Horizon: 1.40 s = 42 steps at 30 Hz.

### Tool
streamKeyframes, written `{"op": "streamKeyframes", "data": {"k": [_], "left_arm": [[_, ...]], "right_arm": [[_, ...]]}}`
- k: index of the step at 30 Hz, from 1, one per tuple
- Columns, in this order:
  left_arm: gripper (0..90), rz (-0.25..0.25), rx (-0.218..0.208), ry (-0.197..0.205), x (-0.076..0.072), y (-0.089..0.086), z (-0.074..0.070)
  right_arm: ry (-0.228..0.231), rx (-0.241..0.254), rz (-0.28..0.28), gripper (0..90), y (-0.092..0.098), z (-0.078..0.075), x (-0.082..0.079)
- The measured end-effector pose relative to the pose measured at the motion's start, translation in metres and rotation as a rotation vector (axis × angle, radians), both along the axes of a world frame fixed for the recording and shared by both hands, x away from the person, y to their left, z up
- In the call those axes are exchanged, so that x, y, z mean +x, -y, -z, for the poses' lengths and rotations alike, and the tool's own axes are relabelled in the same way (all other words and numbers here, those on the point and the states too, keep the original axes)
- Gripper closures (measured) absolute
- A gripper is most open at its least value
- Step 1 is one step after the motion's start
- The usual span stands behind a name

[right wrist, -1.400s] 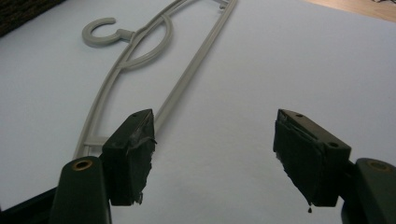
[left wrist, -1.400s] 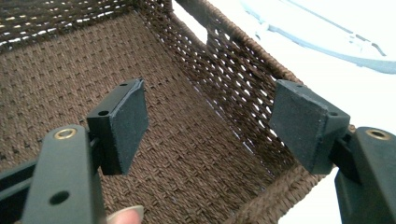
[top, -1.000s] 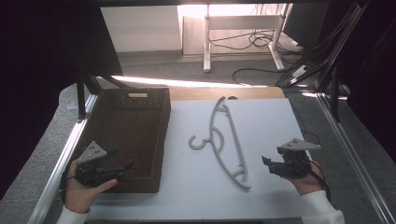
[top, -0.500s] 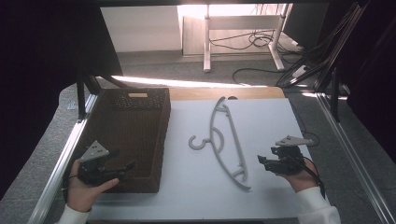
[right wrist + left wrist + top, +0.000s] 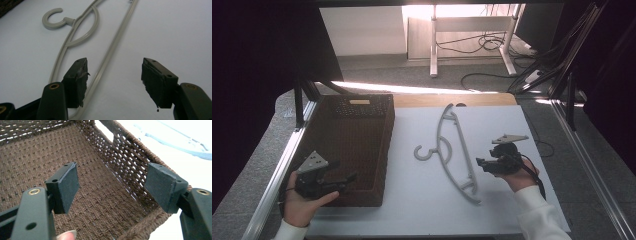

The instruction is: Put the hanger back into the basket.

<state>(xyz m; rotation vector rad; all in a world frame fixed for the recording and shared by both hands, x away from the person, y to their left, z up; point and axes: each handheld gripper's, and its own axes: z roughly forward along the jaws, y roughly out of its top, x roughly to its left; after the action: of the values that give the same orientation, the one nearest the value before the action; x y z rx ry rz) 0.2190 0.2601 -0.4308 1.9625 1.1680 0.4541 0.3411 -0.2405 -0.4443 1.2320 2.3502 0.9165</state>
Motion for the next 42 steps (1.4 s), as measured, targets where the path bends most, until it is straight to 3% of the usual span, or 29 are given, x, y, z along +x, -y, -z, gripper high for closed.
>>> {"op": "streamKeyframes", "data": {"k": [15,30,42], "left_arm": [[26.7,-0.007,0.0,0.005,0.0,0.0,-0.001],[26.5,-0.007,-0.001,0.003,0.0,-0.003,-0.001],[26.3,-0.002,-0.001,0.004,0.0,-0.001,-0.001]], "right_arm": [[-0.059,-0.039,-0.046,39.7,-0.041,0.001,0.041],[-0.134,-0.095,-0.064,43.3,-0.076,0.021,0.084],[-0.202,-0.081,-0.055,50.9,-0.093,0.037,0.107]]}}
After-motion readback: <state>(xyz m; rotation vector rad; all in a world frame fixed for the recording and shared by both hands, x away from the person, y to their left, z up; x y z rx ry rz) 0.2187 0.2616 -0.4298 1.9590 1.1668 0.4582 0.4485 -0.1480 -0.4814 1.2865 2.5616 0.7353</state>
